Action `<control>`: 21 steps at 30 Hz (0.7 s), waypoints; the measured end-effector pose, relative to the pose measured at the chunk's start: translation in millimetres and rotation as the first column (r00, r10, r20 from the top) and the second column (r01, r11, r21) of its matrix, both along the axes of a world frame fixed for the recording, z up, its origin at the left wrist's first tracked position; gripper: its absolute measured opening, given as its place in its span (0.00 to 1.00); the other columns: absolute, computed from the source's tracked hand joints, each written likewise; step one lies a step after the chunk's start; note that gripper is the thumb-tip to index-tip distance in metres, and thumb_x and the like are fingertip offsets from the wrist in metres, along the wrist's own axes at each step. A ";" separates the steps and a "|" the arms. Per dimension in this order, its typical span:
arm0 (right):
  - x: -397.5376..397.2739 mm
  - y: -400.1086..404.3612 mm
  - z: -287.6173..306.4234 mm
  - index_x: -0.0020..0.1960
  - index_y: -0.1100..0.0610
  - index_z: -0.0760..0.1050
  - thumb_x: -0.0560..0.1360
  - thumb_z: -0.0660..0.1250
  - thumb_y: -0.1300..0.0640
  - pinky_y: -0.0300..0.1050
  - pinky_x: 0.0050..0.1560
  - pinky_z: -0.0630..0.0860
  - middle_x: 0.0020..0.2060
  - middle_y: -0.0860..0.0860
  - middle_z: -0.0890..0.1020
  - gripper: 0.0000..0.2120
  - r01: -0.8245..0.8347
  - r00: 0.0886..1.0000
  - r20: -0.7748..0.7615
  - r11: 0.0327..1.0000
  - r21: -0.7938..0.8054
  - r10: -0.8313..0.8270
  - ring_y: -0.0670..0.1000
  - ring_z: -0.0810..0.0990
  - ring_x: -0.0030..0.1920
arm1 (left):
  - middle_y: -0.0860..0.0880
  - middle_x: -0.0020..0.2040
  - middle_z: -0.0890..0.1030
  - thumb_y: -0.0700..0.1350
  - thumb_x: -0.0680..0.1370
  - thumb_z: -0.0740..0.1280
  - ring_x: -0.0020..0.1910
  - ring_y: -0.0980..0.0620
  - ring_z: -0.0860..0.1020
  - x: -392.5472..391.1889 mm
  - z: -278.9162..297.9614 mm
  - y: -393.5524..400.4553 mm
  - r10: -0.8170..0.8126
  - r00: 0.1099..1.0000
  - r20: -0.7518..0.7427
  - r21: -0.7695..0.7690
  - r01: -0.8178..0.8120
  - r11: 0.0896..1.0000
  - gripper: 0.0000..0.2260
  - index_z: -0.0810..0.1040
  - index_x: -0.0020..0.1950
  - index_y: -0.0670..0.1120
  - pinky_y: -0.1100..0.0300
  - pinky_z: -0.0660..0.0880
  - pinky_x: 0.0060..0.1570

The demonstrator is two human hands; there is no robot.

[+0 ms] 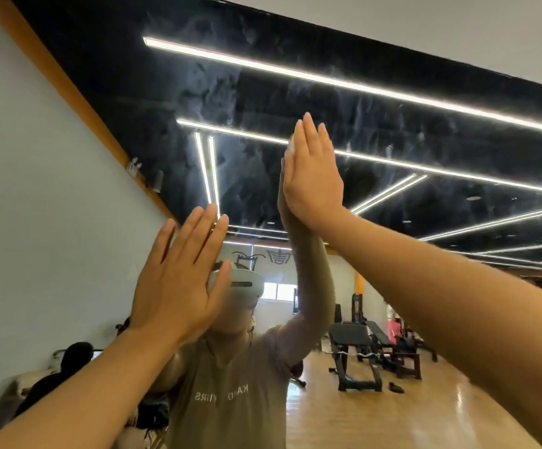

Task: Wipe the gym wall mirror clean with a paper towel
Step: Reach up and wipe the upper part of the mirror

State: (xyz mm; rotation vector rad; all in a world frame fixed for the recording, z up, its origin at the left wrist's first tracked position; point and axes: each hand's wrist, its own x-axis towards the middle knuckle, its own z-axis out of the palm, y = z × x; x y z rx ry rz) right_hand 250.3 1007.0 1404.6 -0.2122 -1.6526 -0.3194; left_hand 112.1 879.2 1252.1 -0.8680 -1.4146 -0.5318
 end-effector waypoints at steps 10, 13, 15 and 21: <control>-16.0 -18.2 -66.2 0.81 0.62 0.53 0.86 0.52 0.55 0.49 0.80 0.51 0.80 0.55 0.54 0.26 -0.049 0.998 0.036 0.995 0.083 0.046 0.56 0.49 0.81 | 0.45 0.81 0.57 0.55 0.83 0.49 0.81 0.48 0.54 -1.7 -0.9 0.0 -0.029 0.998 -0.052 0.033 0.030 0.999 0.28 0.59 0.81 0.44 0.50 0.46 0.78; -13.1 -8.7 -133.3 0.80 0.61 0.56 0.85 0.53 0.54 0.54 0.78 0.58 0.80 0.56 0.57 0.26 -0.054 0.996 0.079 0.984 0.168 0.041 0.56 0.52 0.80 | 0.45 0.81 0.57 0.54 0.83 0.49 0.81 0.48 0.53 -4.5 -1.6 1.2 -0.034 0.998 -0.061 0.034 0.036 0.999 0.27 0.58 0.81 0.44 0.48 0.49 0.78; -10.6 0.4 -163.1 0.79 0.62 0.57 0.84 0.56 0.56 0.55 0.77 0.61 0.79 0.56 0.58 0.26 -0.046 0.993 0.113 0.973 0.227 0.020 0.56 0.52 0.80 | 0.45 0.81 0.57 0.54 0.83 0.49 0.81 0.47 0.54 -5.9 -1.4 1.9 -0.044 0.997 -0.065 0.033 0.046 0.998 0.27 0.58 0.81 0.44 0.48 0.49 0.78; -1.5 7.5 -145.3 0.79 0.62 0.60 0.84 0.52 0.53 0.54 0.76 0.62 0.79 0.57 0.60 0.25 0.077 0.974 0.178 0.938 0.338 -0.144 0.57 0.55 0.79 | 0.45 0.81 0.59 0.54 0.83 0.49 0.80 0.47 0.54 -6.9 -1.2 4.3 -0.053 0.996 -0.077 0.056 0.058 0.997 0.27 0.59 0.81 0.44 0.48 0.49 0.77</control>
